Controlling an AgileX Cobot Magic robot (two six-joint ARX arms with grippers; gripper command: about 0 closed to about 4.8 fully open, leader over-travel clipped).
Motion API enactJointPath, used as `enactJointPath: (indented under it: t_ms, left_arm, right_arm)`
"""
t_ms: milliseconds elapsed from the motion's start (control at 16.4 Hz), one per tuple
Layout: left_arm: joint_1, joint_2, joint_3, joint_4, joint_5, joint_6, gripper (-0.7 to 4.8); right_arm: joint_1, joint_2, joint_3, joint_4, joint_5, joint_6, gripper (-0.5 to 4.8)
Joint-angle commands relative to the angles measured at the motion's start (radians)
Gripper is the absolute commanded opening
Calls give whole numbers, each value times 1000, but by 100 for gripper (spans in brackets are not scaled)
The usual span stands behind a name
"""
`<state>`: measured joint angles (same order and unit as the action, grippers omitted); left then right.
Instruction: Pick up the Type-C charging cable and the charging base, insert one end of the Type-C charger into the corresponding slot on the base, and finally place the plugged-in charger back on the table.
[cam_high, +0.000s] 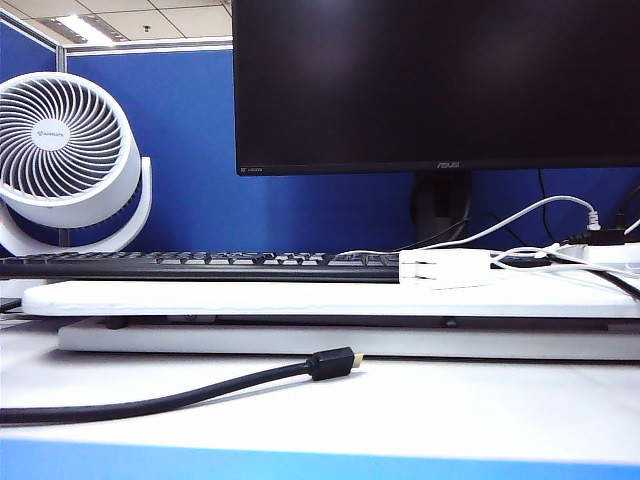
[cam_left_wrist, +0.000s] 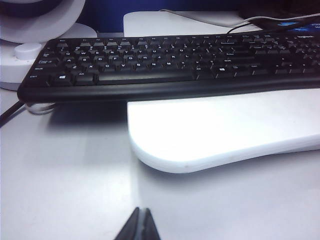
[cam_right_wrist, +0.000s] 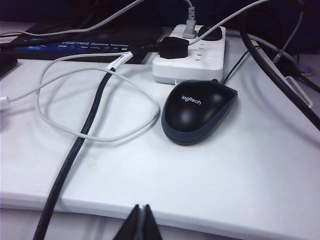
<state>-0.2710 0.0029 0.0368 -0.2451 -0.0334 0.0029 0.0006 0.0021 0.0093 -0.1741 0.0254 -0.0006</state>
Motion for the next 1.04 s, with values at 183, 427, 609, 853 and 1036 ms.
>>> enactJointPath:
  t_ms: [183, 427, 609, 853, 1036]
  left_arm:
    - [5, -2, -2, -16, 5, -3, -3]
    - [186, -2, -2, -14, 29, -3, -3]
    - [211, -2, -6, -3, 11, -3, -3]
    - [211, -2, -6, -3, 11, -3, -3]
    - [211, -2, -6, -3, 11, -3, -3]
  right_arm:
    - [2, -2, -8, 6, -2, -4, -3]
    - [2, -2, -8, 6, -2, -4, -3]
    - [2, -2, -8, 6, -2, -4, -3]
    - [2, -2, -8, 6, -2, -4, -3]
    - [2, -2, -8, 6, -2, -4, -3]
